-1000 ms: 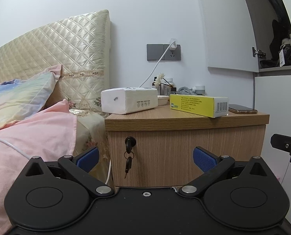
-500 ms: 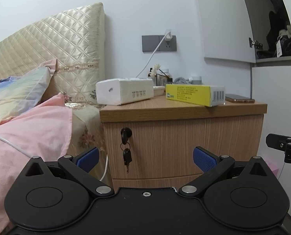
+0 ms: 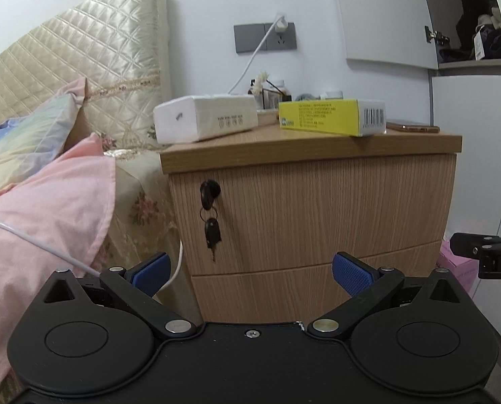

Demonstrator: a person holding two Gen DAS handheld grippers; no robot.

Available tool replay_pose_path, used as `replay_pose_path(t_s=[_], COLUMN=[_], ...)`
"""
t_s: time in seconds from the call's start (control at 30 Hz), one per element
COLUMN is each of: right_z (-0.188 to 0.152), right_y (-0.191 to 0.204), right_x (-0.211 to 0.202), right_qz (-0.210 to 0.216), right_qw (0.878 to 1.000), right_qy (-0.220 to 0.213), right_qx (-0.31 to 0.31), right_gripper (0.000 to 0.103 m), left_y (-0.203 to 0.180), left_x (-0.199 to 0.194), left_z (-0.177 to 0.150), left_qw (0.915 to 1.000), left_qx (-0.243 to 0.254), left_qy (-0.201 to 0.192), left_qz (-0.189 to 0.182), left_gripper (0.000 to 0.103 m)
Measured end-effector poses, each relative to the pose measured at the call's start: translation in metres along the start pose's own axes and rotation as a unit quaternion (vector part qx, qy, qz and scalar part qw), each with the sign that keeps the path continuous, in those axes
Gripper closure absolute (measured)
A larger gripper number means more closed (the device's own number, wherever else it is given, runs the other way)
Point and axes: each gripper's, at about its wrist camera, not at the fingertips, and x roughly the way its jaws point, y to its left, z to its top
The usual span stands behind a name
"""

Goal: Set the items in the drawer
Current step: 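Move both tools toward the wooden nightstand drawer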

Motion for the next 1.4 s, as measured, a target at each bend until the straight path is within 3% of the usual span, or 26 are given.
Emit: replay_pose_path(t_s=[0.3, 0.8, 1.4], right_z=[0.002, 0.014, 0.013], right_y=[0.0, -0.005, -0.003], right_x=[-0.005, -0.024, -0.029], right_qz=[-0.001, 0.002, 0.016], right_qw=[1.0, 0.995, 0.993], right_qy=[-0.018, -0.103, -0.118], right_qx=[-0.004, -0.008, -0.007], right_gripper=[0.0, 0.0, 0.0], left_y=[-0.001, 0.0, 0.007], left_x=[-0.001, -0.007, -0.011], left_z=[0.0, 0.003, 0.007], left_qw=[1.0, 0.9998, 0.9992], left_qx=[-0.001, -0.004, -0.021], left_qy=[0.002, -0.017, -0.035], left_qz=[-0.004, -0.006, -0.003], left_gripper=[0.001, 0.001, 0.001])
